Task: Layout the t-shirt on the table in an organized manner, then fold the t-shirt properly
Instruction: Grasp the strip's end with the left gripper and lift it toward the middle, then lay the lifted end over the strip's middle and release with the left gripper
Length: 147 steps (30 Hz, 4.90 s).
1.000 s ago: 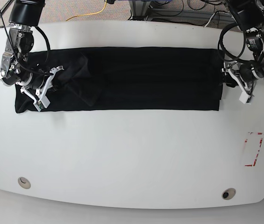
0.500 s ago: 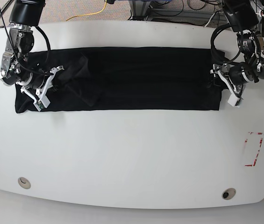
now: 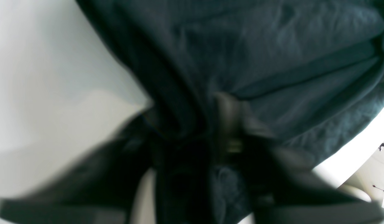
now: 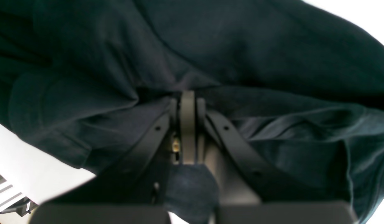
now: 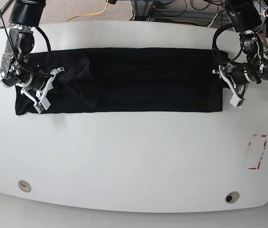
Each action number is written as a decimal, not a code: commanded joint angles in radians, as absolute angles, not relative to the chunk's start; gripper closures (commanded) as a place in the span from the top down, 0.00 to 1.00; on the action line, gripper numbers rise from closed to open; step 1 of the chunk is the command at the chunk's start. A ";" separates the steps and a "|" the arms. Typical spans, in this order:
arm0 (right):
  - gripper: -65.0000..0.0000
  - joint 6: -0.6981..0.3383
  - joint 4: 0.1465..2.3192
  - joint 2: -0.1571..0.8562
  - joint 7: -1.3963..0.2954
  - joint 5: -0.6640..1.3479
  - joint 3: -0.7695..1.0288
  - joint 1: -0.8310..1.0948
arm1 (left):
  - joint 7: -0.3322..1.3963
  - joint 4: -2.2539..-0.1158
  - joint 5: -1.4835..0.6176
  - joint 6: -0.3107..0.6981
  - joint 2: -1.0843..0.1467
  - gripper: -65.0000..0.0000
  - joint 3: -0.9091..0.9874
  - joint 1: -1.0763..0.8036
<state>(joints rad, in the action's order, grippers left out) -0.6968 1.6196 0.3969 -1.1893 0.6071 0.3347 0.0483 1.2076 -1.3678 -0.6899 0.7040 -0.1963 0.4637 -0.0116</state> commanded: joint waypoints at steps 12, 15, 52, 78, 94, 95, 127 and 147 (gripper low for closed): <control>0.00 -0.698 1.633 0.415 -1.175 0.624 0.343 0.030 | 1.242 -1.426 -0.662 0.698 -0.248 0.02 0.338 -0.021; 0.00 -0.698 1.633 0.415 -1.175 0.624 0.344 0.030 | 1.244 -1.508 -0.662 0.698 -0.249 0.02 0.308 -0.021; 0.00 -0.698 1.635 0.394 -1.175 0.624 0.386 0.030 | 1.357 -1.791 -0.654 0.698 -0.068 0.02 -0.188 0.183; 0.00 -0.698 1.639 0.343 -1.175 0.624 0.381 0.028 | 1.356 -1.535 -0.654 0.698 0.133 0.02 -0.191 0.265; 0.00 -0.698 1.639 0.341 -1.175 0.624 0.381 0.028 | 1.357 -1.461 -0.662 0.698 0.148 0.40 -0.274 0.298; 0.00 -0.698 1.639 0.341 -1.175 0.624 0.381 0.028 | 1.359 -1.461 -0.662 0.698 0.148 0.42 -0.282 0.298; 0.00 -0.698 1.639 0.340 -1.175 0.624 0.383 0.028 | 1.294 -1.531 -0.633 0.698 -0.077 0.51 -0.153 0.358; 0.00 -0.698 1.639 0.338 -1.175 0.624 0.381 0.015 | 1.317 -1.388 -0.633 0.698 -0.024 0.40 -0.202 0.325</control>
